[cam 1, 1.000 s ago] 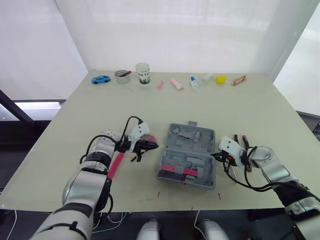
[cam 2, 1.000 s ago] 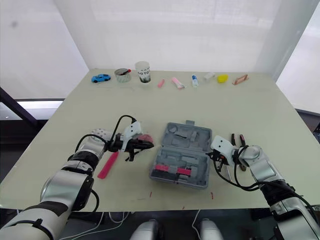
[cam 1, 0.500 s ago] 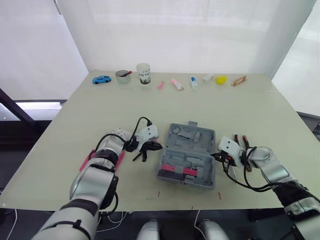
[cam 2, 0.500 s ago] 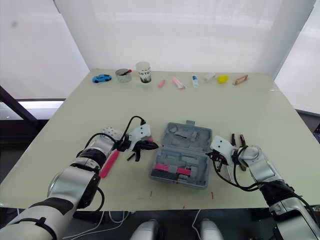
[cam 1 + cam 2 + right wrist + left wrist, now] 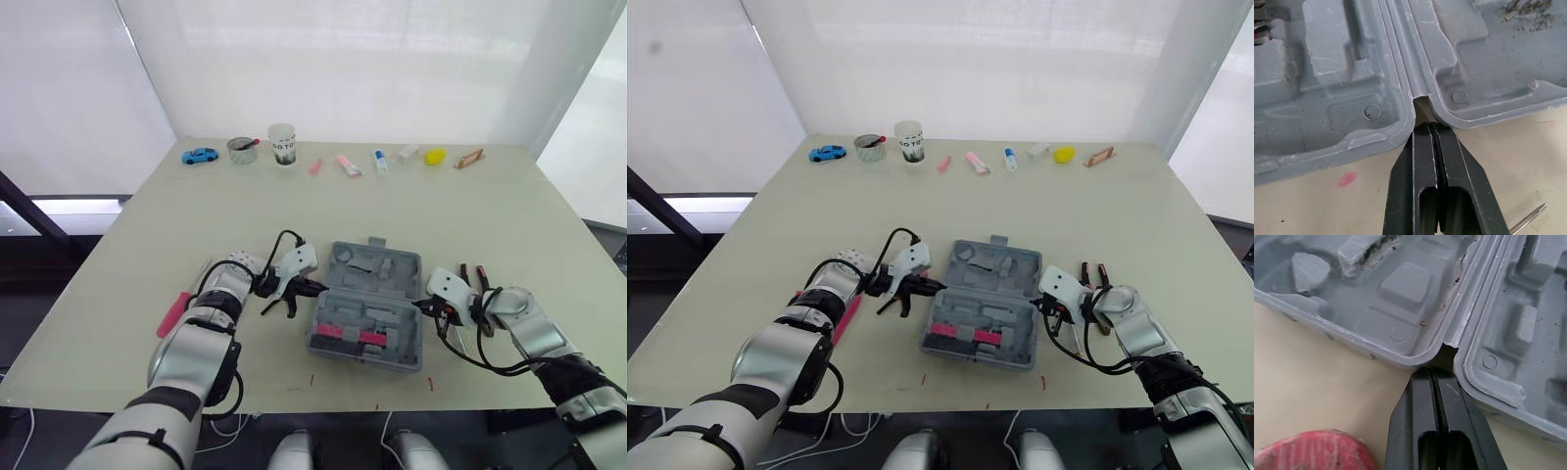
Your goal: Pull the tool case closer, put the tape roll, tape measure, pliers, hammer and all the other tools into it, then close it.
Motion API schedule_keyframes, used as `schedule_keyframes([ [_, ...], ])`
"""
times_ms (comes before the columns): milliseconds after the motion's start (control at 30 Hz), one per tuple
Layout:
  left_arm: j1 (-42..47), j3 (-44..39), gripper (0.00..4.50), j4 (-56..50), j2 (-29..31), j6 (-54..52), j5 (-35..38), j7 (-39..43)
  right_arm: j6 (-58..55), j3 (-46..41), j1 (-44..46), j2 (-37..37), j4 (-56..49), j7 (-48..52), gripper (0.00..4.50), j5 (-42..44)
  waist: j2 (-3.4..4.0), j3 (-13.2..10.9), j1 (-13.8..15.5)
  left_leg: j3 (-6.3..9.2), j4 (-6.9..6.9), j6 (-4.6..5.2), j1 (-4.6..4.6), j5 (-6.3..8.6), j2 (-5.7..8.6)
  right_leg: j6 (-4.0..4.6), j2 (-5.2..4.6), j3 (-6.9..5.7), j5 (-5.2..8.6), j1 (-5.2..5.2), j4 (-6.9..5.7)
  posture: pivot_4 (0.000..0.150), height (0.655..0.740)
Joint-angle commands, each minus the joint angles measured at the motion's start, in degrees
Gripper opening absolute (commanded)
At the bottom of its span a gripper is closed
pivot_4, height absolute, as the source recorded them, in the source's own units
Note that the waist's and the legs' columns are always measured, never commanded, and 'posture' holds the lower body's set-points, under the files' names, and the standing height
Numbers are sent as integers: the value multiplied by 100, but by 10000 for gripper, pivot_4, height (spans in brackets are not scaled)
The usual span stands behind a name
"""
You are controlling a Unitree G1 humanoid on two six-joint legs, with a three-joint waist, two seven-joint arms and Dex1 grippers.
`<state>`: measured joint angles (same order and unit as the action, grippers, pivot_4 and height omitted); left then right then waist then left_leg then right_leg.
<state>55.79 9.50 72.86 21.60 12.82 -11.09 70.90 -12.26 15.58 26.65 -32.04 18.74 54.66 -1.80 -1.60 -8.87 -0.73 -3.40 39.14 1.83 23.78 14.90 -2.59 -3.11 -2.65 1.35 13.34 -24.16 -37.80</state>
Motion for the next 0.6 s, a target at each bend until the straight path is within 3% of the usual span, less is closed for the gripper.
schedule_keyframes([
  [33, 26, 3, 182, -92, -129, -14, 75, 253, 34, -89, 74, 12, -256, 44, 0, 64, 0, 0, 1, 0, 0, 0, 0, 0, 0, 0, 0, 0, 0, 0, 0, 1500, 7400],
  [367, -182, 48, 182, -372, 36, -19, 96, 693, -210, -138, -215, -148, -844, 324, 0, 245, 0, 0, -4, 3, 0, 0, 2, 0, 0, 0, 0, -2, 0, 0, 1, 1500, 7400],
  [600, -710, 87, 182, -1292, 74, -267, 285, 1118, -486, -91, -581, -133, -1386, 451, 0, 355, 0, 0, -12, 5, 0, 0, 1, 0, -1, 1, 0, -2, 0, 0, -1, 1500, 7400],
])
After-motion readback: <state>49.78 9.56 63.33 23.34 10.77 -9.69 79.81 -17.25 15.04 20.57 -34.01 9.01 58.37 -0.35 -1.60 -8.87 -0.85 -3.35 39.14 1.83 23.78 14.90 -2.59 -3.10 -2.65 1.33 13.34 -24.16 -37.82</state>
